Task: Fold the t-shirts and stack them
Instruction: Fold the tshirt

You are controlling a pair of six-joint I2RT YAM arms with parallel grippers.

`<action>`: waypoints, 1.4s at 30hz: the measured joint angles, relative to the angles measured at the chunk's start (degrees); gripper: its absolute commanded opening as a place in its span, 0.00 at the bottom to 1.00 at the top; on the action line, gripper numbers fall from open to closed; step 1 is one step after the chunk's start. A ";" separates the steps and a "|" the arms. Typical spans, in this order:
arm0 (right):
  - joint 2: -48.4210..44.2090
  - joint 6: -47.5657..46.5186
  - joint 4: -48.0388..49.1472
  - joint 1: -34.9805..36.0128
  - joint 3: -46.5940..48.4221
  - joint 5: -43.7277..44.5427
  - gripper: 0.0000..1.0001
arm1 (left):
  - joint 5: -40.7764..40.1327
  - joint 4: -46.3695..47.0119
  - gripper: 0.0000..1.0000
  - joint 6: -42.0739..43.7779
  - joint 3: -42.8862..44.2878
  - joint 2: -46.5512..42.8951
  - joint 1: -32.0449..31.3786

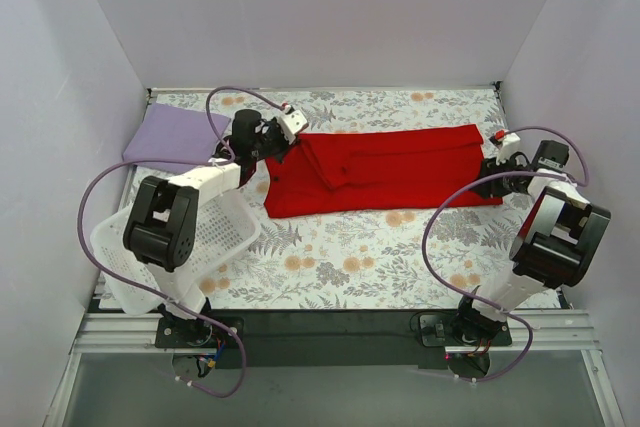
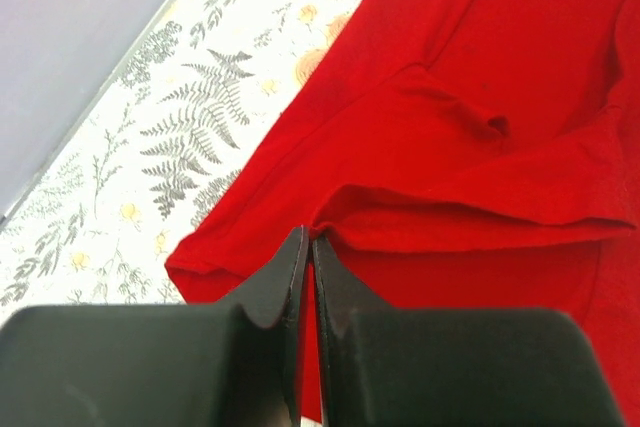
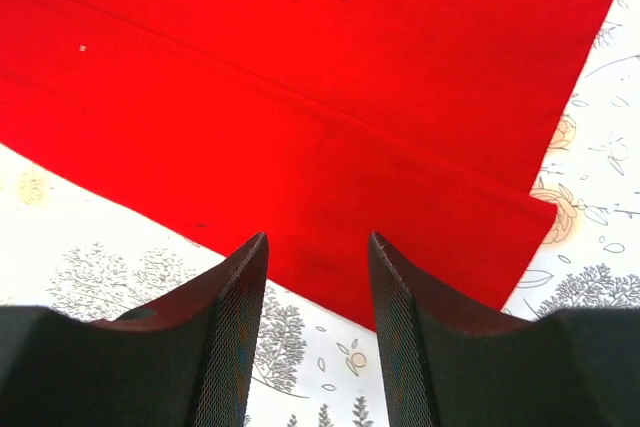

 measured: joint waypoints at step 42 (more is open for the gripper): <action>-2.34 0.02 0.07 1.09 -2.82 -1.27 0.52 | -3.45 2.40 0.00 -2.43 13.18 12.81 -2.38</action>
